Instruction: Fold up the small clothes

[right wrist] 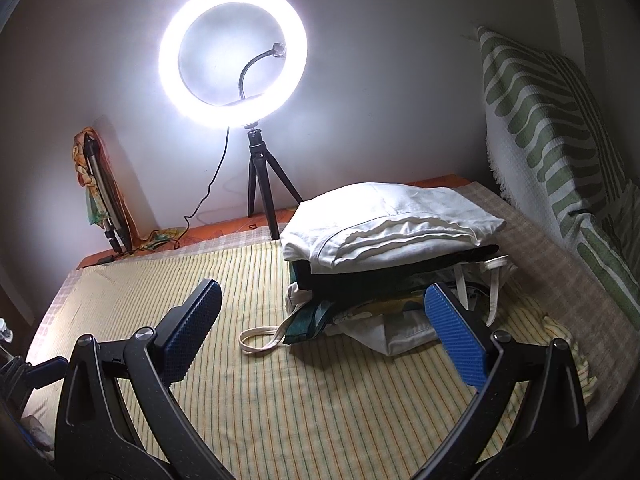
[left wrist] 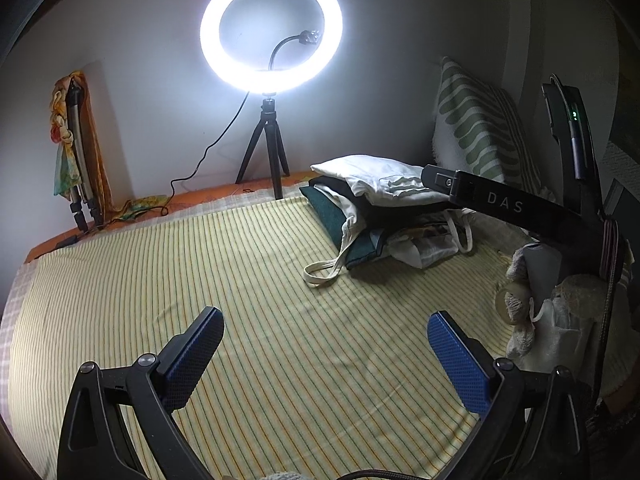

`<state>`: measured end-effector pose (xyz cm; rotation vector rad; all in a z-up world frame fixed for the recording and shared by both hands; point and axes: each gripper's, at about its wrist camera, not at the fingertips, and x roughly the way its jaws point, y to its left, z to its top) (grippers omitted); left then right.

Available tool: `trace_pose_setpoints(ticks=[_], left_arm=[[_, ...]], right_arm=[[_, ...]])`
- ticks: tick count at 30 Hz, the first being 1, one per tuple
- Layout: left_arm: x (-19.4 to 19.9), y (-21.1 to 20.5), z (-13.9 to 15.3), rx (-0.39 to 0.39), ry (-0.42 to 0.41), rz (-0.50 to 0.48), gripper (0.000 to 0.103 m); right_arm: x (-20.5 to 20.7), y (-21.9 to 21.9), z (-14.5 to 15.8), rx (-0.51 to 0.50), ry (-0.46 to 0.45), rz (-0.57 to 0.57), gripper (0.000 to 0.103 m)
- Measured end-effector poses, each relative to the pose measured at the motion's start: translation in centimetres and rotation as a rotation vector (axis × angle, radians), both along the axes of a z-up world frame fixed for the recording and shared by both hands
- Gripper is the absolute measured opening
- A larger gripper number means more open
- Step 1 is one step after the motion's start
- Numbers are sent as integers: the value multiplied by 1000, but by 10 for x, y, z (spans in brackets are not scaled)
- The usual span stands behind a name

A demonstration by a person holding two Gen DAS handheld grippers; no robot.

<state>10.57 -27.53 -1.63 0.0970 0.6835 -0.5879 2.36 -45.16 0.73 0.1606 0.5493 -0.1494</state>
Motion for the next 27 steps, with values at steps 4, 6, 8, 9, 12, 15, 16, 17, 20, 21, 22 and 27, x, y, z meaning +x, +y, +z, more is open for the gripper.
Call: trace_pose_setpoints(ticks=[4, 6, 8, 9, 12, 15, 16, 17, 20, 21, 22, 27], left_arm=[[-1, -1, 2, 10, -11, -2, 103], [-1, -1, 3, 8, -12, -3, 103], [-1, 0, 3, 8, -14, -1, 103], [0, 1, 3, 7, -14, 0, 103], [1, 2, 4, 5, -12, 4, 103], [1, 3, 4, 4, -12, 6, 103], [1, 3, 4, 5, -12, 5, 103], [1, 3, 4, 7, -14, 5, 103], [1, 3, 4, 11, -18, 5, 103], [1, 3, 4, 12, -18, 4, 103], [1, 3, 4, 12, -18, 5, 103], [2, 3, 4, 12, -19, 4, 103]], right_arm=[[2, 0, -5, -12, 14, 3, 103], [3, -1, -8, -13, 22, 1, 103], [4, -3, -9, -8, 24, -1, 103], [5, -3, -9, -5, 24, -3, 103], [6, -5, -9, 4, 21, -6, 103], [5, -4, -10, 5, 20, -5, 103], [6, -5, -10, 5, 20, -4, 103], [6, -4, -10, 4, 21, -2, 103], [8, -3, -11, 2, 24, 7, 103], [8, -2, -11, 1, 25, 9, 103], [8, -2, -12, 0, 26, 11, 103], [8, -2, -12, 3, 24, 10, 103]])
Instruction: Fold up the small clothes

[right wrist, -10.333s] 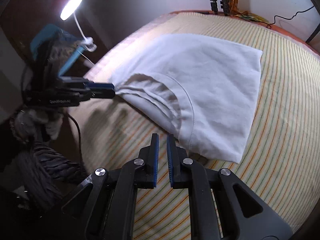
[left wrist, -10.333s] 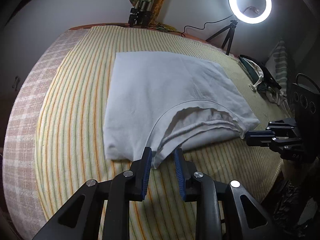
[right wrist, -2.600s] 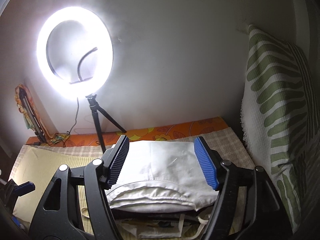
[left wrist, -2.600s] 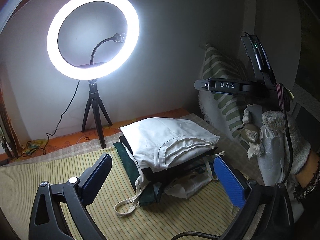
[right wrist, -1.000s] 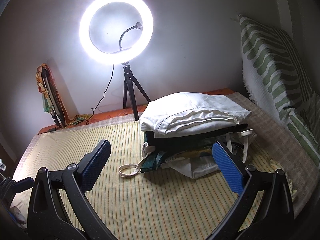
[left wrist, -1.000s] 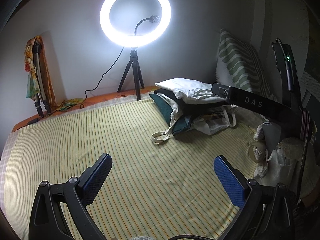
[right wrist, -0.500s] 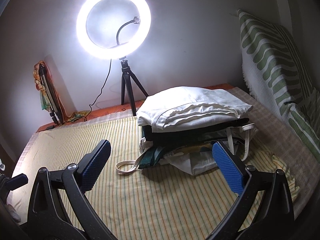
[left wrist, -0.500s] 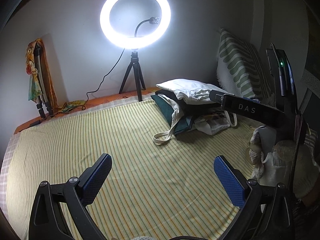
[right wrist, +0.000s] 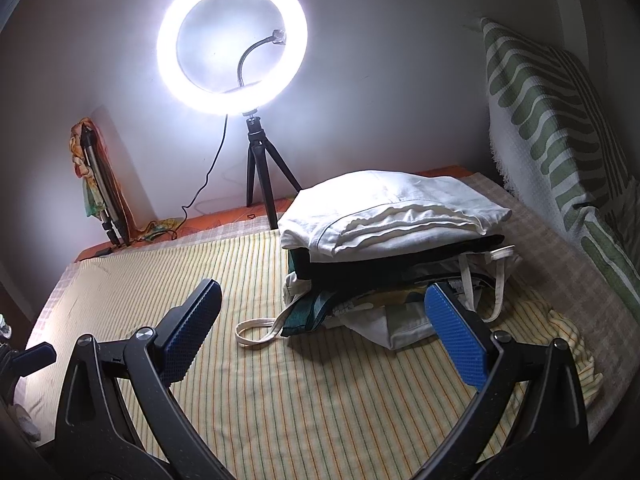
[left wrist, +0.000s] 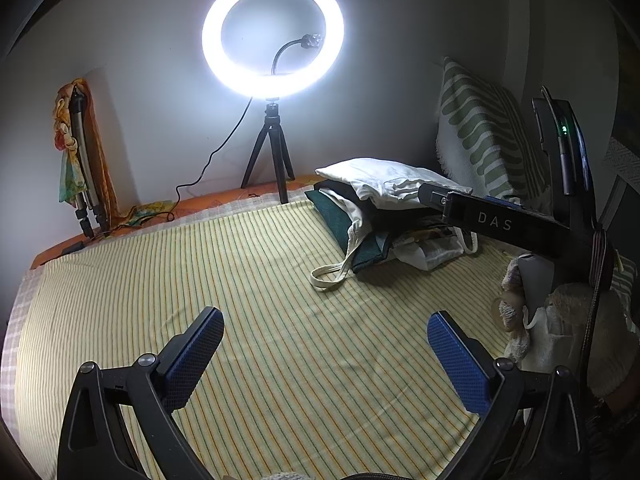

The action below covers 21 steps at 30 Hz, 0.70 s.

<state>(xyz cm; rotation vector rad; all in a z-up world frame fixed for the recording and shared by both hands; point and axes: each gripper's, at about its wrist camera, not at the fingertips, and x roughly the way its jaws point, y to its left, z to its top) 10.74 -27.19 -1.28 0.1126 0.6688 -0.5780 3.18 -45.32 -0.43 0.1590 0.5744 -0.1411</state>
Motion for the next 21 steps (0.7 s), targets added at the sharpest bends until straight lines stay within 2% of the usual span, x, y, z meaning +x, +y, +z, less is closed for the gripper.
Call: trace_pose_setpoints(ticks=[21], left_arm=[[-3, -6, 1, 13, -16, -9, 103]], right_arm=[[-2, 0, -4, 5, 6, 5, 103]])
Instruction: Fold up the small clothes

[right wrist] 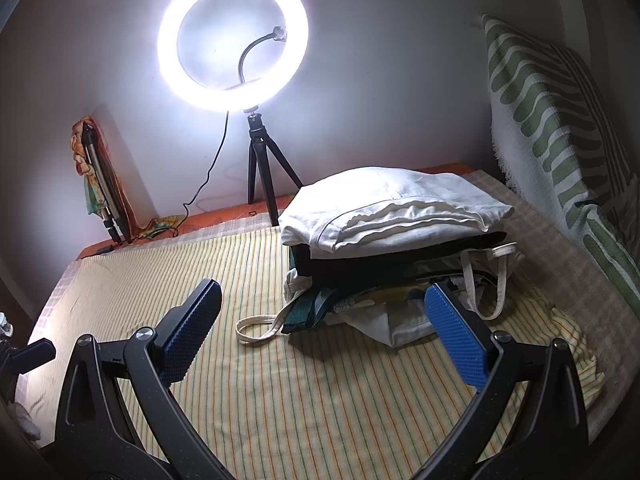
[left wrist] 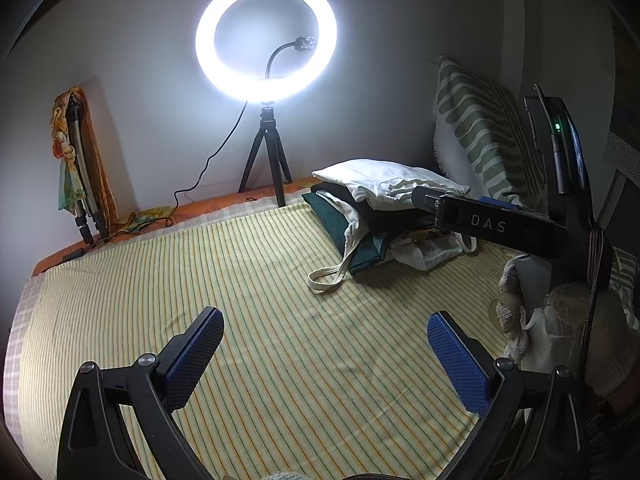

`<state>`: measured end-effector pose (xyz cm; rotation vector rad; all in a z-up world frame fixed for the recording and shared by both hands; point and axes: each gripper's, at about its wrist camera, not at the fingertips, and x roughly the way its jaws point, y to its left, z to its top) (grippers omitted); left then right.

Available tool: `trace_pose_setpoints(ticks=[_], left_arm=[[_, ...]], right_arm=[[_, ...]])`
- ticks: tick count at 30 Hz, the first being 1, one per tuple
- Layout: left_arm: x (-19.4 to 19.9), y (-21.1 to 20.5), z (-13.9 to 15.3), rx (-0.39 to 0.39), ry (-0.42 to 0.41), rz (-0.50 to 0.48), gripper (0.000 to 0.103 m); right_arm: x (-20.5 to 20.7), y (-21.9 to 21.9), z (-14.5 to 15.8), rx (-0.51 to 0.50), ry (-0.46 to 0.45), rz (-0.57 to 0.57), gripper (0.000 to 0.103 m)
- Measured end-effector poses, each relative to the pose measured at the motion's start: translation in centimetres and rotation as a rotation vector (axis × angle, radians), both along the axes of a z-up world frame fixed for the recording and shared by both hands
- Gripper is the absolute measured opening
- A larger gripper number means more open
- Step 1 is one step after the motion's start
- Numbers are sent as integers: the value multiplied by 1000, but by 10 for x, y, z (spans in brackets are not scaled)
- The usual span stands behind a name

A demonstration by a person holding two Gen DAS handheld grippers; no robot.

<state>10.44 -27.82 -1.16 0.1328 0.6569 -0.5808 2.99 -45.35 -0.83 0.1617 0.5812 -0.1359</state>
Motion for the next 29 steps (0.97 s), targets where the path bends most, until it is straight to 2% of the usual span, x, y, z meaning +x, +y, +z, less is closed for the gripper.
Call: trace_pose_setpoints(ticks=[19, 26, 29], left_arm=[[1, 1, -1, -3, 8, 1, 103], [1, 6, -2, -8, -8, 41, 103], [2, 3, -4, -2, 9, 19, 103]], right_arm=[[0, -2, -2, 1, 7, 6, 103], [0, -5, -5, 6, 22, 9, 103], [-1, -11, -7, 0, 35, 14, 103]])
